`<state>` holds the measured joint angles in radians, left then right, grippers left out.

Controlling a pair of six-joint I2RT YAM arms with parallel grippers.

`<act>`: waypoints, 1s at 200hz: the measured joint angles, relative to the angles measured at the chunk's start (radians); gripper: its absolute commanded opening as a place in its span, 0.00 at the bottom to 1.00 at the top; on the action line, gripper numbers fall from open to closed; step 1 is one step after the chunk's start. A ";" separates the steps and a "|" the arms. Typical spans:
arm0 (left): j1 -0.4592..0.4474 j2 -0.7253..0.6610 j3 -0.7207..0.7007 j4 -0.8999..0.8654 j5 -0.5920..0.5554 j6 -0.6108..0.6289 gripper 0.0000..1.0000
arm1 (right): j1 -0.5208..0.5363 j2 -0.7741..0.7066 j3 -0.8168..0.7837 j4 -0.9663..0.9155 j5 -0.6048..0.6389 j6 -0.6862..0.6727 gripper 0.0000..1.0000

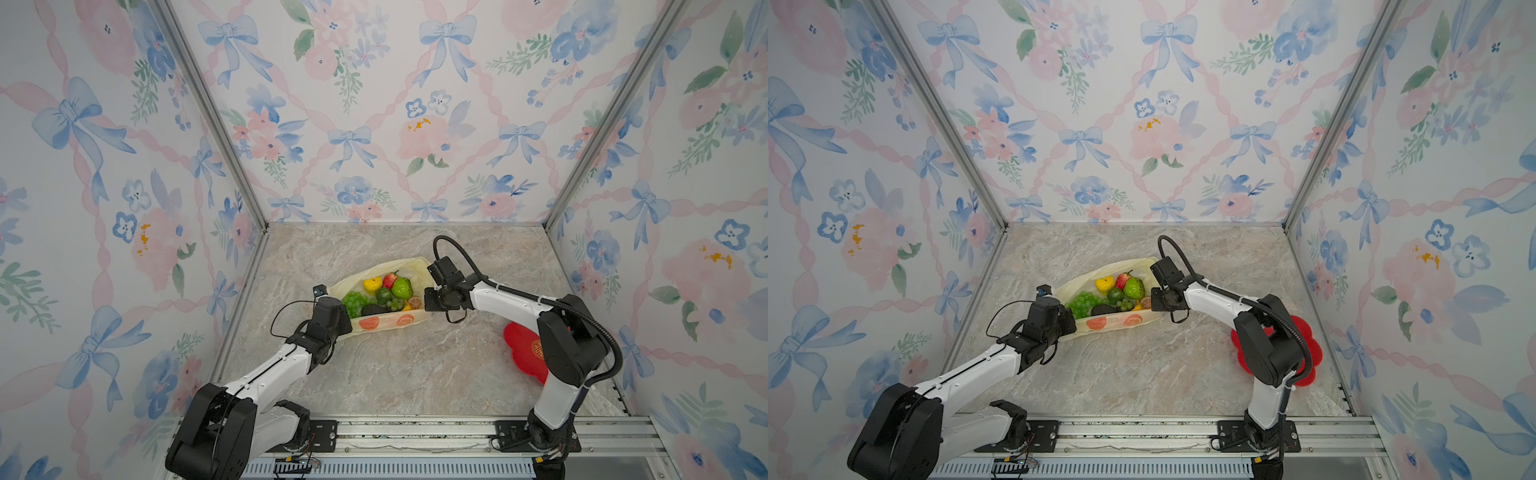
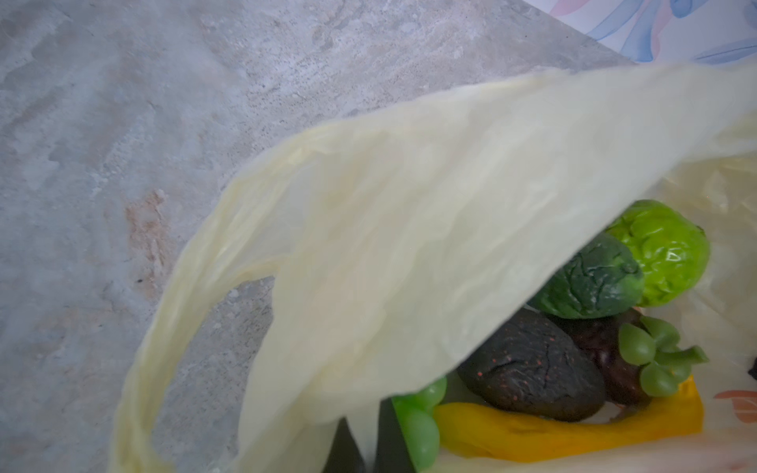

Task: Take fruits out of the plastic bag
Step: Spread open the plastic bag at the center of the table.

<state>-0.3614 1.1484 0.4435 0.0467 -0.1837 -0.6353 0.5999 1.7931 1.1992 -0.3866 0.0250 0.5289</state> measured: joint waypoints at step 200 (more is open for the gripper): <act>-0.152 0.415 0.549 -0.355 -0.300 0.127 0.59 | -0.009 -0.134 -0.126 0.047 0.027 -0.100 0.00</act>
<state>-0.5133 1.5631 0.9928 -0.3084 -0.4835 -0.5083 0.5907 1.6592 1.0729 -0.3393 0.0521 0.4286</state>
